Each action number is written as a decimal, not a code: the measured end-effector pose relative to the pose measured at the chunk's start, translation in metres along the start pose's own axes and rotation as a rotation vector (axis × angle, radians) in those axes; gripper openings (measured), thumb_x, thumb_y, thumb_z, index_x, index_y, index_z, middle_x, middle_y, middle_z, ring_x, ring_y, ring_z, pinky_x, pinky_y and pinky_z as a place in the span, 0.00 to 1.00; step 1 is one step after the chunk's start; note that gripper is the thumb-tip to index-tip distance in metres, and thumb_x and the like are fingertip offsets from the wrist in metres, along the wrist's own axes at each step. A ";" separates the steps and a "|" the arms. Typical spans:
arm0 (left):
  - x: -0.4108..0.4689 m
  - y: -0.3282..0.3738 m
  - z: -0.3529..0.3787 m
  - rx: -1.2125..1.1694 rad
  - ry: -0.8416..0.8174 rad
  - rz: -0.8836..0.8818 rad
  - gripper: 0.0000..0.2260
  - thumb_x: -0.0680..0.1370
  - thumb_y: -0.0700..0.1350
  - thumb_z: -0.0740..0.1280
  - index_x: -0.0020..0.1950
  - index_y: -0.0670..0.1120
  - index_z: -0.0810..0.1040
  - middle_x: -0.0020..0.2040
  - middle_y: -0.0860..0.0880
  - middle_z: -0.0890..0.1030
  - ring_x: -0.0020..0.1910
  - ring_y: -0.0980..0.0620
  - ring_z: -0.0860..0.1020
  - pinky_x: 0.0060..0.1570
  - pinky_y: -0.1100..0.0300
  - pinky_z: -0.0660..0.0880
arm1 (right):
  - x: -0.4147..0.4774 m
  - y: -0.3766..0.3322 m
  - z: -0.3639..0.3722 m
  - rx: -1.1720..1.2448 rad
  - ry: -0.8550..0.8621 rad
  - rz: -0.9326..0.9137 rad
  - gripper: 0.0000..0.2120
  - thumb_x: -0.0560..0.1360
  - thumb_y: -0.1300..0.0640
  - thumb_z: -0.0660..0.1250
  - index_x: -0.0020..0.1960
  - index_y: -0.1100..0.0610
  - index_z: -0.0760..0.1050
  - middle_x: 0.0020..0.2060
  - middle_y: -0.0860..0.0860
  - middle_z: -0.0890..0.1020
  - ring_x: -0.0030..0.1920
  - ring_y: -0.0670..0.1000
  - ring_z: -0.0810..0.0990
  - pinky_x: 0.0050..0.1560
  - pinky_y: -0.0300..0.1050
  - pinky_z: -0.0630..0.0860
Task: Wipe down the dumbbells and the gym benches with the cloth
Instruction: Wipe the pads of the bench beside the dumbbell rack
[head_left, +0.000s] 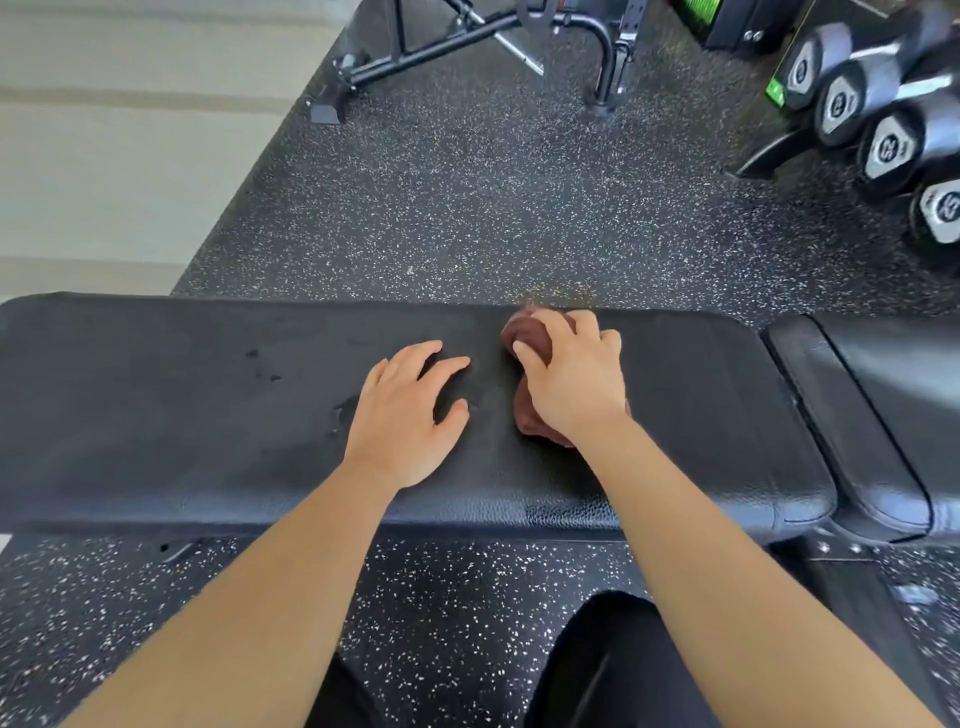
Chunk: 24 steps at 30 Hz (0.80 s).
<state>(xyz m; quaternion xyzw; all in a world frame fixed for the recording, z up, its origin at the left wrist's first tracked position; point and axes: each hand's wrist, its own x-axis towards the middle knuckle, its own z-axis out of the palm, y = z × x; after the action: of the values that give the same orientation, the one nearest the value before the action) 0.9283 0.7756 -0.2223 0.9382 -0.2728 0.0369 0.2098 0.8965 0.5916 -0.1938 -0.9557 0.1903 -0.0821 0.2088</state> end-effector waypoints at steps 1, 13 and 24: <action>-0.001 0.000 0.000 -0.007 -0.005 -0.001 0.20 0.76 0.52 0.61 0.68 0.55 0.69 0.72 0.50 0.65 0.72 0.51 0.61 0.73 0.50 0.52 | -0.015 0.002 0.000 0.000 0.006 -0.020 0.20 0.78 0.43 0.58 0.68 0.46 0.66 0.67 0.52 0.65 0.62 0.60 0.63 0.60 0.55 0.66; 0.006 -0.003 -0.010 -0.065 -0.138 0.007 0.22 0.76 0.52 0.63 0.70 0.53 0.67 0.73 0.49 0.63 0.73 0.49 0.58 0.72 0.51 0.53 | 0.022 -0.024 0.009 -0.029 -0.047 0.062 0.20 0.79 0.44 0.56 0.69 0.48 0.64 0.68 0.55 0.62 0.64 0.62 0.61 0.59 0.60 0.71; -0.013 -0.036 -0.024 0.045 0.001 -0.037 0.19 0.78 0.48 0.61 0.68 0.47 0.70 0.70 0.49 0.70 0.69 0.49 0.66 0.69 0.54 0.60 | -0.045 -0.030 0.021 -0.034 -0.052 -0.178 0.20 0.77 0.43 0.58 0.68 0.45 0.65 0.67 0.52 0.64 0.61 0.60 0.62 0.55 0.57 0.72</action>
<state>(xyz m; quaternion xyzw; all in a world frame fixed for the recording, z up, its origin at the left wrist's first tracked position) 0.9370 0.8195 -0.2166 0.9475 -0.2544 0.0398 0.1895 0.8700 0.6424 -0.2028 -0.9740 0.1007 -0.0723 0.1894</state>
